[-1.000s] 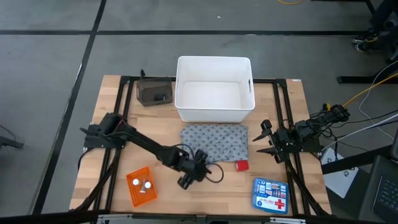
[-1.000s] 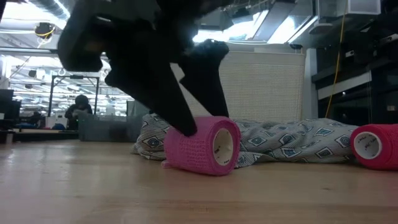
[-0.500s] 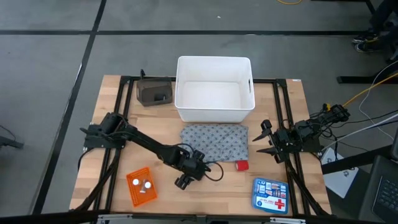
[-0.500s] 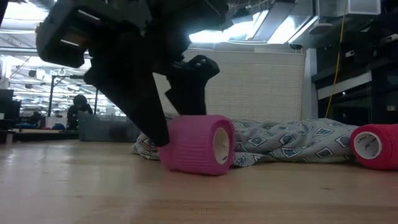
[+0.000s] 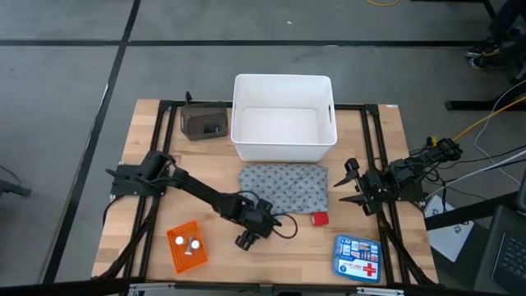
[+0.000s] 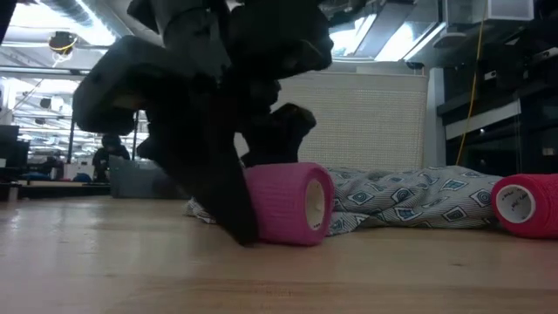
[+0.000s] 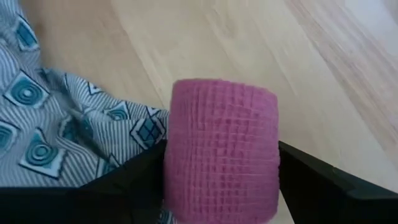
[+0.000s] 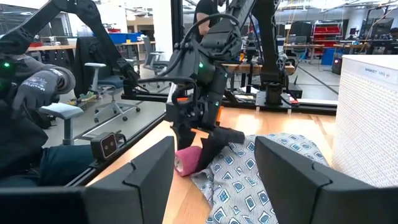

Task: Pick & Place Medicine items
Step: Put the pink bandage into the black bin

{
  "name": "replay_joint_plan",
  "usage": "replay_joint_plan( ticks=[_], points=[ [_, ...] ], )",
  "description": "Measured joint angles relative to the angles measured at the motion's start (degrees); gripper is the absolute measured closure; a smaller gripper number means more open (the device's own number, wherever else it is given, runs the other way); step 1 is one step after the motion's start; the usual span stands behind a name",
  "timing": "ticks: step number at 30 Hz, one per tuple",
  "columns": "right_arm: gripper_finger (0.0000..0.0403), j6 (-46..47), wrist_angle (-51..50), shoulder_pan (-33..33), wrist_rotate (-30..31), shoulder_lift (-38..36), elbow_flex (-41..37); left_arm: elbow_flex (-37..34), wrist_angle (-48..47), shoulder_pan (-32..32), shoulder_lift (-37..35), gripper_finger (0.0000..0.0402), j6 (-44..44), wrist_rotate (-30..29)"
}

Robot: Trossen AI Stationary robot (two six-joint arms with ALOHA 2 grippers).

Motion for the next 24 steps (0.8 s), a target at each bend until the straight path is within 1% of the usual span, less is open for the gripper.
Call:
replay_joint_plan(
  ticks=[3, 6, 14, 17, 20, 22, 24],
  points=[
    [0.0179, 0.0, 0.0, 0.0, 0.0, 0.0, 0.0, 0.0, -0.9, 0.0, 0.0, 0.0144, -0.1, -0.2],
    [0.0179, 0.0, 0.0, 0.0, 0.0, 0.0, 0.0, -0.2, -2.4, 0.0, -1.4, 0.0165, -0.3, -0.2],
    [0.0179, 0.0, 0.0, 0.0, 0.0, 0.0, 0.0, -0.1, -2.0, -1.0, -9.3, 0.0230, -0.4, -0.2],
    [0.0179, 0.0, 0.0, 0.0, 0.0, 0.0, 0.0, -0.1, -1.9, -1.4, -11.9, 0.0237, -0.5, -0.2],
    [0.0179, 0.0, 0.0, 0.0, 0.0, 0.0, 0.0, -0.1, -3.3, -2.2, -14.4, 0.0237, -0.6, -0.4],
    [0.0179, 0.0, 0.0, 0.0, 0.0, 0.0, 0.0, -0.1, -5.4, -3.0, -16.3, 0.0235, -1.1, -1.4],
    [0.0179, 0.0, 0.0, 0.0, 0.0, 0.0, 0.0, -0.1, -8.5, -3.9, -18.2, 0.0234, -2.5, -3.7]
  ],
)
